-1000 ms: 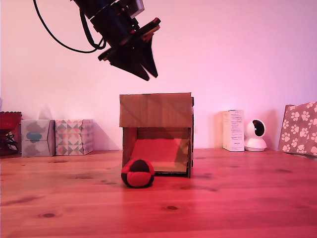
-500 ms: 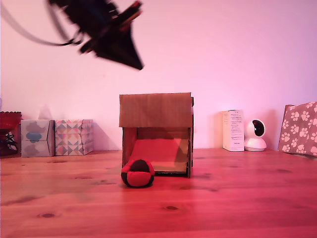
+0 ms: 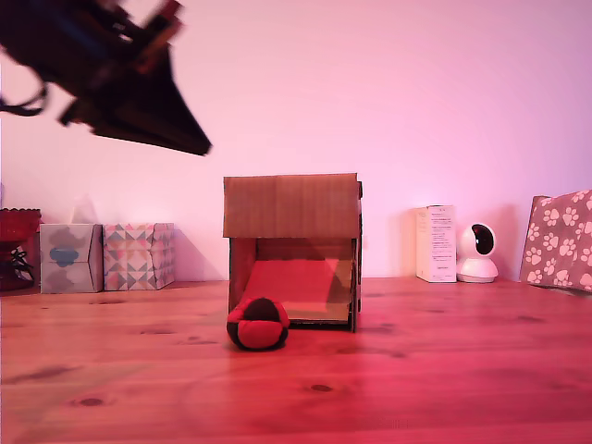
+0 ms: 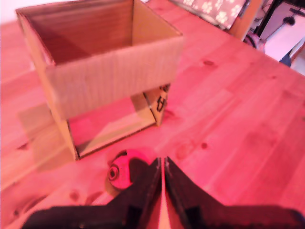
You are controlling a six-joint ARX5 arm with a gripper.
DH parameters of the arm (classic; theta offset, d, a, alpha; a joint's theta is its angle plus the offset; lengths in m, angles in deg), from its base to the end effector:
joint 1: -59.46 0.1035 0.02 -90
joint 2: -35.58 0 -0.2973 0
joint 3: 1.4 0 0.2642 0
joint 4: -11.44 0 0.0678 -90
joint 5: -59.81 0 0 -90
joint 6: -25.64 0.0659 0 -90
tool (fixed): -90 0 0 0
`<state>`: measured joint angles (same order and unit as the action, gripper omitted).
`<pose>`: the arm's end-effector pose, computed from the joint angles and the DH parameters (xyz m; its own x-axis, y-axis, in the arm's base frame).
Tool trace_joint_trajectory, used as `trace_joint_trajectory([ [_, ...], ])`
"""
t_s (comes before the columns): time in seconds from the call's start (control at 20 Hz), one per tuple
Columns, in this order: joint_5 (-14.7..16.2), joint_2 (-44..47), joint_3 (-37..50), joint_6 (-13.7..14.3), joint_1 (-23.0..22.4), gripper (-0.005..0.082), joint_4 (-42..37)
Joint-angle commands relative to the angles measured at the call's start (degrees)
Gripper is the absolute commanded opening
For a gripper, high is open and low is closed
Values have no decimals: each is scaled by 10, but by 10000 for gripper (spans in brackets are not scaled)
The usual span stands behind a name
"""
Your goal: Drop the footbag into the cardboard dice tower
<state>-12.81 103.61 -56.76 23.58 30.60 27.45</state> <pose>0.2368 -0.1530 0.2585 0.5891 -0.6657 -0.4580 0.6746 0.7172 -0.1748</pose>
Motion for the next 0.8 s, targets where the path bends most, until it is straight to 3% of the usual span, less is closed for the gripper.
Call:
trace_joint_trajectory([
  [0.0,-7,-22,45,-7,-1,-19,-18],
  [0.3,-45,-132,151,-20,-1,-19,-28],
  [0.75,-46,-136,155,-20,-1,-19,-7],
])
